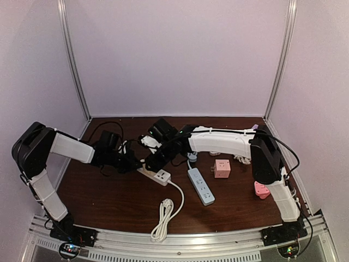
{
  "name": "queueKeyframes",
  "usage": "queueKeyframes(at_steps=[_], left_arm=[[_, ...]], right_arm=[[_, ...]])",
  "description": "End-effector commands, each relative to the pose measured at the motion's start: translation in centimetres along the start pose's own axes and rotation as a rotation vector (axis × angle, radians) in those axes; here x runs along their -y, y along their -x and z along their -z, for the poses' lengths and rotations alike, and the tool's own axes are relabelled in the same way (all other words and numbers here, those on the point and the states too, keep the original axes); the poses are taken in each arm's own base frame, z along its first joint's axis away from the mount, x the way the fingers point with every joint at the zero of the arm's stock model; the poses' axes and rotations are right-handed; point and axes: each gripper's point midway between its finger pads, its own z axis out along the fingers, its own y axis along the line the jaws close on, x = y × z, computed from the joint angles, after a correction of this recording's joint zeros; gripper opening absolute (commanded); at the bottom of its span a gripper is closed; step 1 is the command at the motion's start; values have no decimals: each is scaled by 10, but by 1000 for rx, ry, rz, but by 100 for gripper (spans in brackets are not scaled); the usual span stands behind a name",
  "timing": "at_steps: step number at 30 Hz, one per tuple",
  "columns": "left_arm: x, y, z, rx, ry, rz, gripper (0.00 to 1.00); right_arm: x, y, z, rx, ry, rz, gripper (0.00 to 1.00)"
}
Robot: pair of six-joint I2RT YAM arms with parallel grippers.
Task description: Pull the plug off the socket
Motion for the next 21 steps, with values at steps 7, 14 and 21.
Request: queueKeyframes(at_steps=[7,14,21], left_arm=[[-66,-26,-5,-75,257,72,0],[-81,-36,-4,-99,325,66,0],[-86,-51,-7,-132,378,37,0]], right_arm=[[2,25,23,97,-60,1,25],[7,44,44,201,-133,19,23],[2,55,57,255,-140,43,21]])
